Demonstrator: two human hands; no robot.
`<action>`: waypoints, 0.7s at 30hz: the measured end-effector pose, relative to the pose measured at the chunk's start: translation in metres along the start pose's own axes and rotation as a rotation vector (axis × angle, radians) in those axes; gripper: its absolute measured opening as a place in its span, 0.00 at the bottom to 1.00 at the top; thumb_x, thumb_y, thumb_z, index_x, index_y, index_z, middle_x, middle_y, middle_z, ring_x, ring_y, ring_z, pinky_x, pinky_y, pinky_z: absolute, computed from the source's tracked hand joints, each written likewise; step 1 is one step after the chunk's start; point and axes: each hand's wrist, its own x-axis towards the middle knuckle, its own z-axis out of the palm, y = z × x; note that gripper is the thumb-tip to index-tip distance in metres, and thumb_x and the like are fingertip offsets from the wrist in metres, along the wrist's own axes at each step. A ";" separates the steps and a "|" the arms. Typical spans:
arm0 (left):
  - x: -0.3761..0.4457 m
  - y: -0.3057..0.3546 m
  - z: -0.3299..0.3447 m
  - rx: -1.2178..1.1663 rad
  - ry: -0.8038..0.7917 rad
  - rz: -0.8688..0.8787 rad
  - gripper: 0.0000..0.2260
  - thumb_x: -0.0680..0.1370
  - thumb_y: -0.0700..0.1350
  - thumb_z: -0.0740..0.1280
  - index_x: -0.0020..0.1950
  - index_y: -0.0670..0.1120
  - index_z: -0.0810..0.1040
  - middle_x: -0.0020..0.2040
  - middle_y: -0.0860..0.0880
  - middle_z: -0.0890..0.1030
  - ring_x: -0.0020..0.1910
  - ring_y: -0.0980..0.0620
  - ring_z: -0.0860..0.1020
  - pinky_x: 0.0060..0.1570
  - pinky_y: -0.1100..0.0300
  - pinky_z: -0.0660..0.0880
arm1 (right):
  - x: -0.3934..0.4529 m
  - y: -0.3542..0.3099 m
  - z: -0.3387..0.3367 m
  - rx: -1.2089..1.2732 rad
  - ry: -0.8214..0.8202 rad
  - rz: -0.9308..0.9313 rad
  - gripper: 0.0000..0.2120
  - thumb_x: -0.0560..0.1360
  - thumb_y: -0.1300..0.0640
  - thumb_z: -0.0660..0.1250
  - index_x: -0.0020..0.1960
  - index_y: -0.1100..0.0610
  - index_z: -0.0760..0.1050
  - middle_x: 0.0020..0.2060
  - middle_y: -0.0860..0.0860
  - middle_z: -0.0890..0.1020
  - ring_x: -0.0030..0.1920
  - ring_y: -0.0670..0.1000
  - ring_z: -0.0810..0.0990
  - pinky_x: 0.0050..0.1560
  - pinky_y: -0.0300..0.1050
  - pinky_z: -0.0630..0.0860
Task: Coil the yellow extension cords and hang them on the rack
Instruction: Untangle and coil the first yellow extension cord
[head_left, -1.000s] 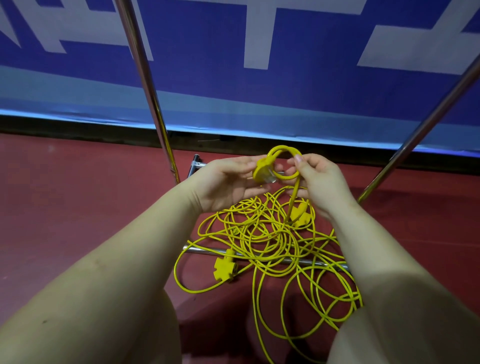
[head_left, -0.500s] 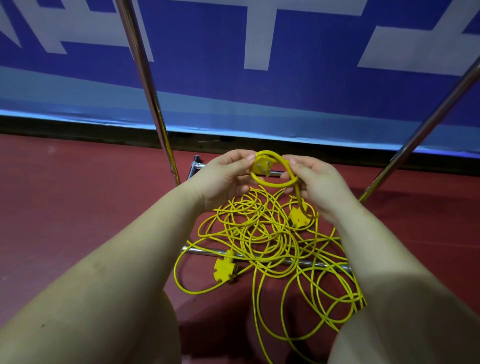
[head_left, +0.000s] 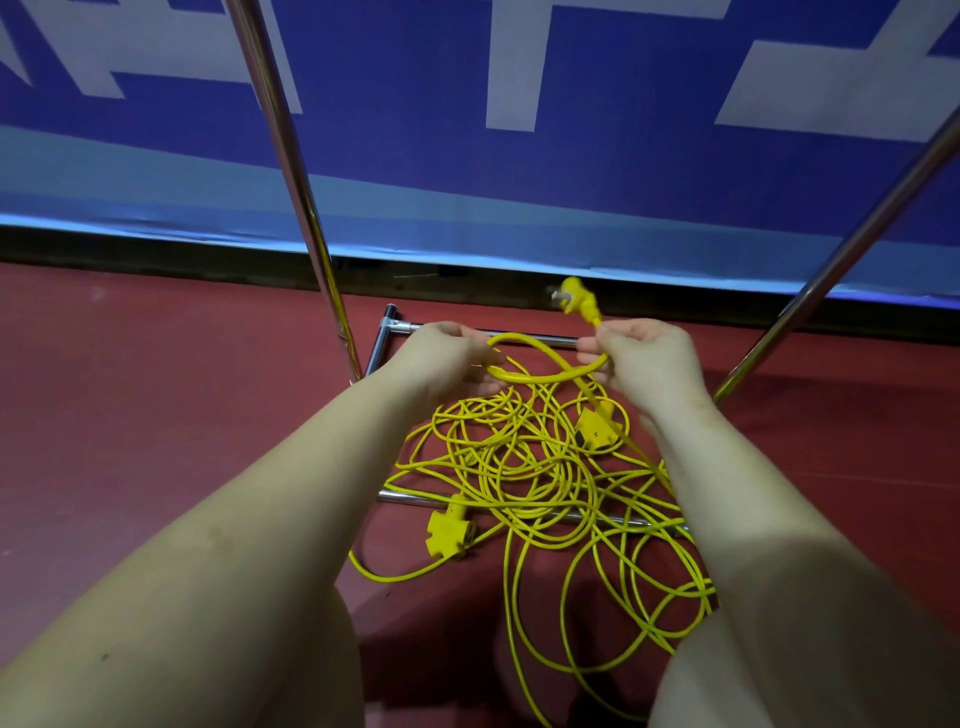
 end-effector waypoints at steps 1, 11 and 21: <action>0.001 -0.002 -0.001 0.003 0.006 -0.055 0.05 0.76 0.32 0.65 0.44 0.41 0.74 0.42 0.41 0.79 0.28 0.52 0.80 0.32 0.63 0.80 | 0.001 -0.001 -0.001 0.059 0.012 0.011 0.05 0.79 0.63 0.60 0.46 0.56 0.73 0.40 0.52 0.81 0.34 0.44 0.82 0.38 0.37 0.76; -0.001 -0.002 0.000 0.747 -0.005 0.679 0.28 0.76 0.48 0.68 0.74 0.50 0.64 0.74 0.48 0.65 0.74 0.53 0.61 0.69 0.62 0.58 | -0.010 -0.005 0.000 -0.262 -0.258 -0.166 0.03 0.75 0.64 0.66 0.47 0.58 0.78 0.33 0.49 0.81 0.23 0.39 0.74 0.24 0.30 0.67; 0.010 0.005 -0.025 0.921 0.292 0.472 0.11 0.81 0.50 0.59 0.52 0.44 0.74 0.49 0.43 0.79 0.50 0.44 0.76 0.47 0.56 0.67 | -0.010 -0.003 -0.008 -0.345 -0.452 -0.060 0.12 0.79 0.54 0.62 0.39 0.55 0.78 0.26 0.49 0.72 0.24 0.45 0.69 0.28 0.37 0.70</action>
